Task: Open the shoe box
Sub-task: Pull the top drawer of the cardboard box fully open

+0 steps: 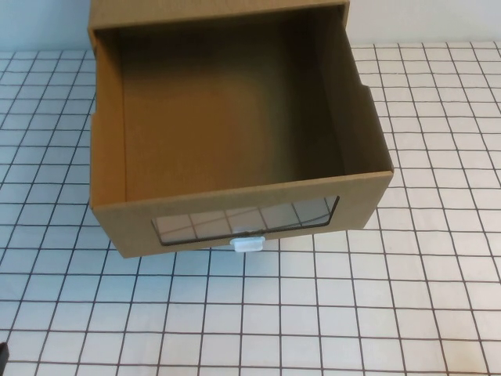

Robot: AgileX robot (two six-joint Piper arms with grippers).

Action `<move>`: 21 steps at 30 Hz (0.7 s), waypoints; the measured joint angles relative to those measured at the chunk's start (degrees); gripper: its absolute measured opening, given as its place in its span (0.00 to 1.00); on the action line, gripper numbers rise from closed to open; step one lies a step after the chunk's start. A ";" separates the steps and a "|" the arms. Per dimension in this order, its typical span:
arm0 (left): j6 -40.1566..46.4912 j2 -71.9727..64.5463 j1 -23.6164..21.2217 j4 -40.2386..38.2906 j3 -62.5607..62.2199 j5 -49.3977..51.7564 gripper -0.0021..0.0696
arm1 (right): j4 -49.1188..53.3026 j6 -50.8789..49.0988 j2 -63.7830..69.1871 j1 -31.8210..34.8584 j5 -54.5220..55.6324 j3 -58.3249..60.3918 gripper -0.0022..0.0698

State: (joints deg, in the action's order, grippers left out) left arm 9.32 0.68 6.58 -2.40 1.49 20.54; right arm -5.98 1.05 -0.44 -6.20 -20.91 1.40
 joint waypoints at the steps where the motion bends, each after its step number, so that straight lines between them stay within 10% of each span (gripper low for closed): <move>1: -0.27 0.00 -0.10 0.25 0.00 0.88 0.03 | 0.00 0.00 0.00 0.00 0.00 0.00 0.01; 21: -0.77 0.00 -0.09 0.93 0.00 2.06 0.03 | 0.00 0.00 0.00 0.00 0.00 0.00 0.01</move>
State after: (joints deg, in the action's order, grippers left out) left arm 8.56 0.68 6.49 -1.47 1.49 22.60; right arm -5.98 1.05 -0.44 -6.20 -20.91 1.40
